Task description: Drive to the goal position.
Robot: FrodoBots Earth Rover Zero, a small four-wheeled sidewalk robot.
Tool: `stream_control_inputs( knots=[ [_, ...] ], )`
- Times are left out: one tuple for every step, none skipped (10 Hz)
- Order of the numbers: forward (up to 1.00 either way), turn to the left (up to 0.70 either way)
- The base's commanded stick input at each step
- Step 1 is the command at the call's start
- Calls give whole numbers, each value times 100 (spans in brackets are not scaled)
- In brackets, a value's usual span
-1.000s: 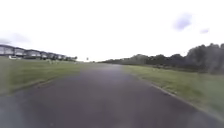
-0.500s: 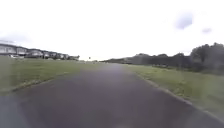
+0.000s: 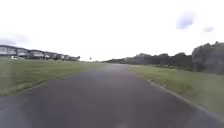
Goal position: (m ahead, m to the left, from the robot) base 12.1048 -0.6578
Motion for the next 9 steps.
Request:
stream_control_inputs(
  knots=[
    [70, 35],
    [70, 35],
    [70, 24],
    [70, 12],
    [70, 6],
    [70, 2],
    [70, 2],
    [70, 2],
    [70, 2]
  ],
)
